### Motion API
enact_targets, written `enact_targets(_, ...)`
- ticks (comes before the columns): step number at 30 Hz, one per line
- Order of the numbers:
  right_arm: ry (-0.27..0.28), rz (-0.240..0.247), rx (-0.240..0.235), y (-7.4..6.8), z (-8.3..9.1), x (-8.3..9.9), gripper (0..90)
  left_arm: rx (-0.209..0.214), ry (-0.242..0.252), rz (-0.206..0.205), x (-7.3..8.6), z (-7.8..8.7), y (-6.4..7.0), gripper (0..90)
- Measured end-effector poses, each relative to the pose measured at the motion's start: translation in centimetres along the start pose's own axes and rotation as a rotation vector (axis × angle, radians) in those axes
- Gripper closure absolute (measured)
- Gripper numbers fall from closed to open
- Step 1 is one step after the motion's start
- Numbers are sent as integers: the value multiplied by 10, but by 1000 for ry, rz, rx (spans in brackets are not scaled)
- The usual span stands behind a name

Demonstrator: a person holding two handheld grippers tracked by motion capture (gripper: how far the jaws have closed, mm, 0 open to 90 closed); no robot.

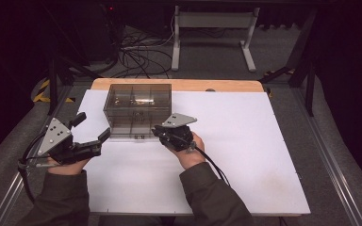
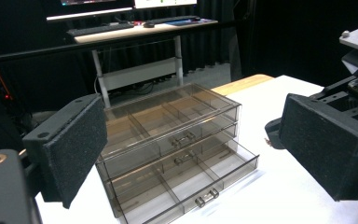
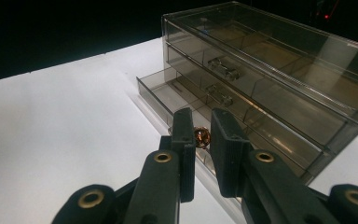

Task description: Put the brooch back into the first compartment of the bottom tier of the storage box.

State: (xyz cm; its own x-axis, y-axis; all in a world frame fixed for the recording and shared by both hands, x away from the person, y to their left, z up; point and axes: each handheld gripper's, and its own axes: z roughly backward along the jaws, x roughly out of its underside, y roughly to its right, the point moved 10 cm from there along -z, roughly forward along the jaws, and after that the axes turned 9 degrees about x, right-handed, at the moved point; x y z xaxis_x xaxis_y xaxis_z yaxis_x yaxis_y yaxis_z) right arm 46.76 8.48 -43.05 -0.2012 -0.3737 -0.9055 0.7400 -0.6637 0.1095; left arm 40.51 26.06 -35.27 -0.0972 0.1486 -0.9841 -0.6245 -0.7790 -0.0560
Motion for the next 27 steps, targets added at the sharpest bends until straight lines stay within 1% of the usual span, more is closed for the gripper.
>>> enact_targets(8,-7,12,-12,-9,-14,-2,808,-3,3,6,0,1,-1,89)
enact_targets(13,-4,20,-20,-15,-22,-5,808,-2,-2,5,1,1,-1,89)
enact_targets(14,-3,21,-23,-17,-26,-7,807,-2,-2,5,1,1,-1,89)
enact_targets(15,-3,21,-23,-17,-26,-7,807,-2,-3,6,1,0,-1,89)
enact_targets(21,2,26,-35,-25,-40,-13,808,-5,-2,4,1,1,-2,89)
enact_targets(27,1,26,-33,-29,-54,-14,808,-5,-2,10,2,2,-4,89)
